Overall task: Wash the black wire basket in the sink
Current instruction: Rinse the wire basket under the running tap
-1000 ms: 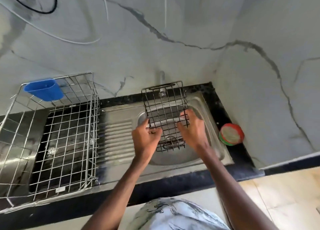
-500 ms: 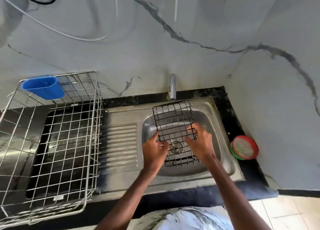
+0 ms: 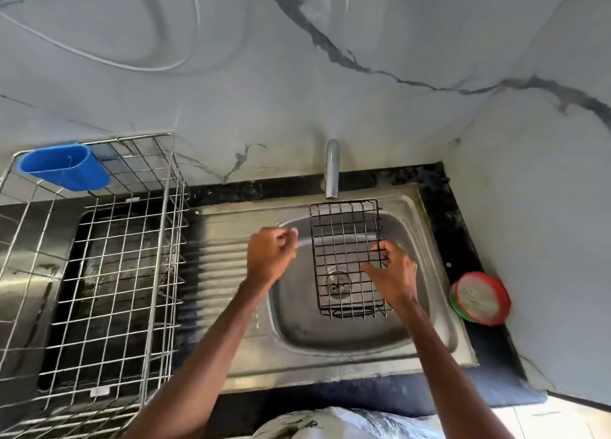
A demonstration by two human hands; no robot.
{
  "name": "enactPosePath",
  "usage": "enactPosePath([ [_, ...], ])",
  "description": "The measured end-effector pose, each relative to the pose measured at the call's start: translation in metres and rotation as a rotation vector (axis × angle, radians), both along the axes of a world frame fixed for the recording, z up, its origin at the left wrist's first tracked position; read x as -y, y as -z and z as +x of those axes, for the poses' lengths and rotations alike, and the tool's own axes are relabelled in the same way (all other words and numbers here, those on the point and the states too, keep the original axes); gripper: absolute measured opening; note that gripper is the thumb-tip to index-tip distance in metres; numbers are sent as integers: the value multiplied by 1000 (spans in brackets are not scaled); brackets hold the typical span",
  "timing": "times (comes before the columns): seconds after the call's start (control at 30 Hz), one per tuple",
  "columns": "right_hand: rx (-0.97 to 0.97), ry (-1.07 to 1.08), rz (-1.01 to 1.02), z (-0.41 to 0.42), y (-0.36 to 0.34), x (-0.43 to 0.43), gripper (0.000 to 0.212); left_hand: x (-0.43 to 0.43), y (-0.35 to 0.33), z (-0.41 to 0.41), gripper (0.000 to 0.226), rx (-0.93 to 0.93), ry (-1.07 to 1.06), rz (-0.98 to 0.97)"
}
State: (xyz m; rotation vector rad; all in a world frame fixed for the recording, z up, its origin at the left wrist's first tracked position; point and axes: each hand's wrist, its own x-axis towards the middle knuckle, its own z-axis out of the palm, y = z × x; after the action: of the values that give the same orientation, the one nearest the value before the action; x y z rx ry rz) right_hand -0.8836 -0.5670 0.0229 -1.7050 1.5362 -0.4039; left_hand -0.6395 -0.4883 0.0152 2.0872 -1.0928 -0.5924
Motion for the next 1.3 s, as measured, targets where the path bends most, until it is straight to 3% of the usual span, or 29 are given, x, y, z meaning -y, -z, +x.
enactPosePath([
  [0.1,-48,21,19,-5,14,7,44,47,9,14,29,223,168,-93],
  [0.2,-70,28,60,-7,21,9,44,96,14,24,67,374,497,-110],
  [0.37,-110,23,70,-8,28,7,37,157,43,48,68,965,909,-121],
  [0.53,-98,37,60,-6,35,8,37,174,49,57,58,1189,1054,-117],
  [0.7,-93,24,52,2,36,12,35,172,44,46,65,1313,1069,-16],
  [0.87,-83,12,42,1,31,14,32,158,50,41,58,1288,1005,66],
  [1.07,-67,18,25,-5,30,12,32,134,72,48,67,1081,890,201],
  [1.2,-75,18,26,-6,26,12,32,129,72,52,88,706,837,251],
  [1.3,-66,21,25,-8,25,11,32,121,62,47,73,325,667,180],
])
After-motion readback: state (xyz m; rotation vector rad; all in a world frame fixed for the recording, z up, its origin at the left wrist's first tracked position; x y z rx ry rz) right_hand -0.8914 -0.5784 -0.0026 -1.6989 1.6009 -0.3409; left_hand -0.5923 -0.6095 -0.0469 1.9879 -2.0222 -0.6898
